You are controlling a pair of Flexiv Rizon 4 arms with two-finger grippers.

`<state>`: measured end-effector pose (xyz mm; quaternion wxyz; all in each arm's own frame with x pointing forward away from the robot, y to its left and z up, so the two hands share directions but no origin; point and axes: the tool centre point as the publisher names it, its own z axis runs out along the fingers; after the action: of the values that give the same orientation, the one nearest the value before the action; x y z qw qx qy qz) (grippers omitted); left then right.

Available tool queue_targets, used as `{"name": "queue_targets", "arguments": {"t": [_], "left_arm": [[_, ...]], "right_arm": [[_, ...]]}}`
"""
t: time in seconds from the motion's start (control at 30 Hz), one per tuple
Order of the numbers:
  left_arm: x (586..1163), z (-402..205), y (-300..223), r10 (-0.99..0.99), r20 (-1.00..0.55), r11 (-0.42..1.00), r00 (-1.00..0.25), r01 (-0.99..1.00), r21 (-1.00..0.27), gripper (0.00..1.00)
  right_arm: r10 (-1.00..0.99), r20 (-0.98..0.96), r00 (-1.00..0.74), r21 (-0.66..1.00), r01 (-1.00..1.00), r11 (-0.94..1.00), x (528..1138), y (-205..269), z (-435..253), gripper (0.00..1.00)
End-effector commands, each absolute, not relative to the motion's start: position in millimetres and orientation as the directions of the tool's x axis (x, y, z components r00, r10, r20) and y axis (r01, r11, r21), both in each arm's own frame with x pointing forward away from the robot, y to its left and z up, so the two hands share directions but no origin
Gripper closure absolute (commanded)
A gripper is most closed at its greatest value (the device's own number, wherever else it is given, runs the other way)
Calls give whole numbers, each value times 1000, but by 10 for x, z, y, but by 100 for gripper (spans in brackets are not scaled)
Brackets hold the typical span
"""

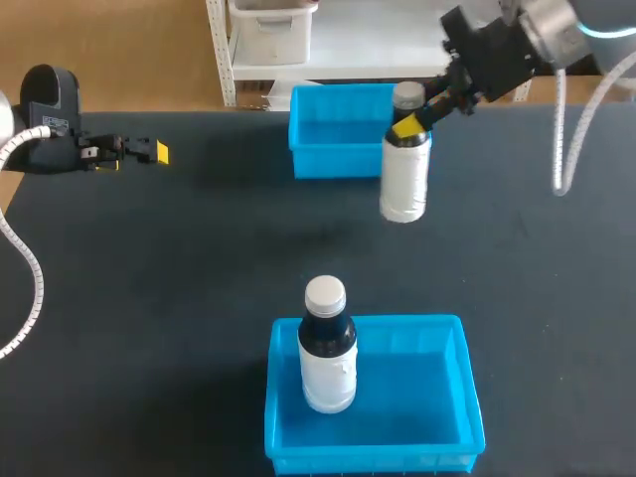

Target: Pick up the bottle, and place it in the far bin if it is heavy, or in the near bin if it is light.

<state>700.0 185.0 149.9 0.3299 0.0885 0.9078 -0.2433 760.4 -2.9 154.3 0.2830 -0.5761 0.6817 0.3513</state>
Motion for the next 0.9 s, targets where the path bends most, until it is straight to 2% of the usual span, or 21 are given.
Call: {"name": "queue_targets", "arguments": {"t": [0.03,0.53,0.9], "left_arm": [[7000,1499,1850,0,-642,866,-767,321,-383,0],[7000,1499,1850,0,-642,866,-767,321,-383,0],[7000,1499,1850,0,-642,866,-767,321,-383,0]], "right_arm": [[-582,-791,-189,110,-980,168,7493,-348,1764,73],[-601,-776,-188,59,-972,229,8047,-889,2175,76],[-607,-786,-122,13,-984,180,8736,-749,2374,77]]}}
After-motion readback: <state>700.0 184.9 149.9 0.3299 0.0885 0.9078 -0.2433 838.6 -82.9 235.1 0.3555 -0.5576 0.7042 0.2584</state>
